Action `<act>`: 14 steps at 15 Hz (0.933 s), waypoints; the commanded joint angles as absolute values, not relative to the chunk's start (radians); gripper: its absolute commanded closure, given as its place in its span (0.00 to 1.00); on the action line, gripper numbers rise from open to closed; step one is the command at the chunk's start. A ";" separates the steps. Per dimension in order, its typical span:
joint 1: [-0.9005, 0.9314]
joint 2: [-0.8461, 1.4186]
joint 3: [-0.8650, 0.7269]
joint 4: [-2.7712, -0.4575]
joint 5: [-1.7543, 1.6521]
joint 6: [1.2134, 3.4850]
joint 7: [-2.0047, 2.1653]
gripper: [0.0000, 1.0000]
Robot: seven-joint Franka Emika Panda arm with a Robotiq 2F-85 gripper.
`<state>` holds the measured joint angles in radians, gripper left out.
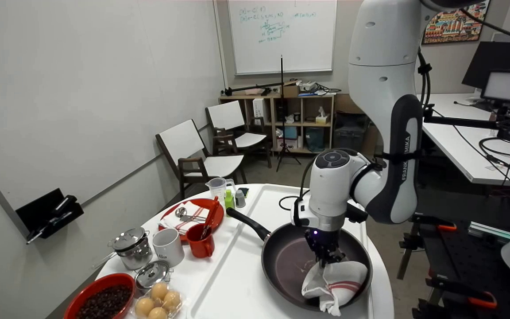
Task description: Use the towel to clean the pan
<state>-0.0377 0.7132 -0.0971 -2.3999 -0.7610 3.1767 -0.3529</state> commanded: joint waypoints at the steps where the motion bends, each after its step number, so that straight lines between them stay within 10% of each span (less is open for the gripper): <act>1: -0.120 0.616 -0.045 -2.461 -0.721 3.205 -0.371 0.99; 14: -0.495 0.395 0.179 -2.537 -0.670 3.216 -0.358 0.99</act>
